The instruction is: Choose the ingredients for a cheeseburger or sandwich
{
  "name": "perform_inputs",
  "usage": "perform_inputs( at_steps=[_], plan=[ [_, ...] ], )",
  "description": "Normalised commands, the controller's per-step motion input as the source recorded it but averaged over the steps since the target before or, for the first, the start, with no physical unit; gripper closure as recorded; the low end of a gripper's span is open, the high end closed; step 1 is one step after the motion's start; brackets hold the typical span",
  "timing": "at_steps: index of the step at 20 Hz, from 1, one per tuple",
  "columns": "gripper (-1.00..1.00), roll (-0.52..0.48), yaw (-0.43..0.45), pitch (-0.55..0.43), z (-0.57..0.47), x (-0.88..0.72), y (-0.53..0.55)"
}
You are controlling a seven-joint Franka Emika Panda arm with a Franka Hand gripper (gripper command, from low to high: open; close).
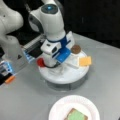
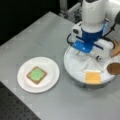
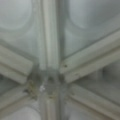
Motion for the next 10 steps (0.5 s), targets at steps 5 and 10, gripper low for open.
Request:
perform_inputs(
  at_steps=[5,10],
  plan=[
    [-1.00,-0.139,0.044,-0.211,-0.16,-0.25,0.10],
    [-1.00,-0.147,0.078,-0.207,-0.14,-0.23,0.05]
  ],
)
